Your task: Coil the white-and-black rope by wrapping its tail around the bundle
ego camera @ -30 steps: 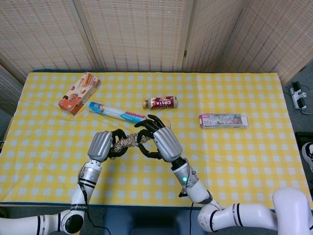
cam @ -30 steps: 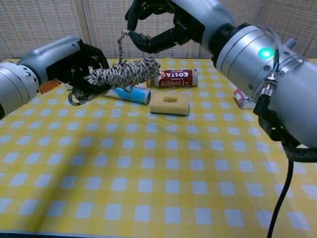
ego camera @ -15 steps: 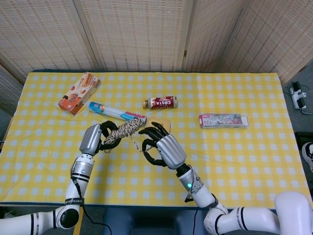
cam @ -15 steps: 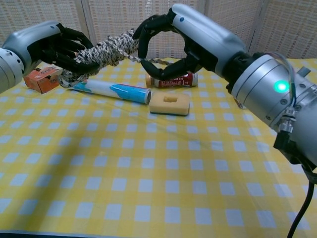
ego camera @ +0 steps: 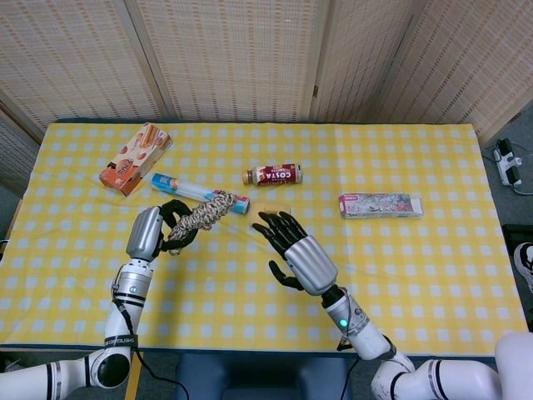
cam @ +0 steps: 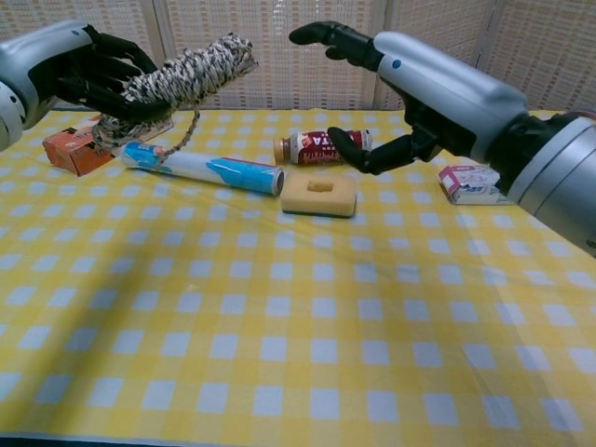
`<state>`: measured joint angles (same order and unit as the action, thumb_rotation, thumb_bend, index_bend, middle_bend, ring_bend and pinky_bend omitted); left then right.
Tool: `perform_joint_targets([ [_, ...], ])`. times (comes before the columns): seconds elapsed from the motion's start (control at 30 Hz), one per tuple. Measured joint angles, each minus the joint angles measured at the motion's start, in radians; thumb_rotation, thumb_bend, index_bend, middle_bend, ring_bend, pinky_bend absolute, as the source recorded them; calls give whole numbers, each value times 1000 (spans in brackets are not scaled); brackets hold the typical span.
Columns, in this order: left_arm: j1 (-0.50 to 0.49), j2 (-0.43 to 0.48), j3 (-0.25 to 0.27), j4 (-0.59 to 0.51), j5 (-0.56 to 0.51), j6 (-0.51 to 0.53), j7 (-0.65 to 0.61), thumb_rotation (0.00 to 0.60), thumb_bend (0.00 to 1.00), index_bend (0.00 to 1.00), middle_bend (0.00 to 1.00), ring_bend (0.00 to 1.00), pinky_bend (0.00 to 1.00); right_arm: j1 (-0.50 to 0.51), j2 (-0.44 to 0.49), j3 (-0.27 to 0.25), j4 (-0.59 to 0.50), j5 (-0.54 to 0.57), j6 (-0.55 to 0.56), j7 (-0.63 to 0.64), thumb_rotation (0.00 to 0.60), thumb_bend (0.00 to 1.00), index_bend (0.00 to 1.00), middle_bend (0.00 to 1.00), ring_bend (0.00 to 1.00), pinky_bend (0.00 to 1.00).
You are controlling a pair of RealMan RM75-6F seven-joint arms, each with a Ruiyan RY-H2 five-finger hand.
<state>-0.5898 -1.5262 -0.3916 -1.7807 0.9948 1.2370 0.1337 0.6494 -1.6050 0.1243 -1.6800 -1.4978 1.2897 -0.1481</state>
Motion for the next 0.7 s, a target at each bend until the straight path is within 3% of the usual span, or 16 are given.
perform_joint_targets([
  [0.2, 4, 11, 15, 16, 45, 30, 17, 600, 754, 785, 803, 672, 547, -59, 81, -10, -37, -1, 51, -22, 600, 573, 0, 1, 20, 0],
  [0.33, 11, 24, 29, 23, 73, 41, 19, 600, 754, 785, 803, 671, 542, -104, 157, -24, -58, -3, 86, -38, 600, 574, 10, 65, 72, 0],
  [0.57, 26, 43, 50, 31, 109, 52, 1, 600, 754, 785, 803, 670, 541, -214, 343, -95, -96, -15, 135, -49, 600, 574, 16, 14, 39, 0],
  [0.7, 31, 44, 54, 35, 121, 57, -17, 600, 754, 785, 803, 670, 535, -298, 395, -141, -97, -20, 187, -33, 600, 573, 0, 1, 21, 0],
])
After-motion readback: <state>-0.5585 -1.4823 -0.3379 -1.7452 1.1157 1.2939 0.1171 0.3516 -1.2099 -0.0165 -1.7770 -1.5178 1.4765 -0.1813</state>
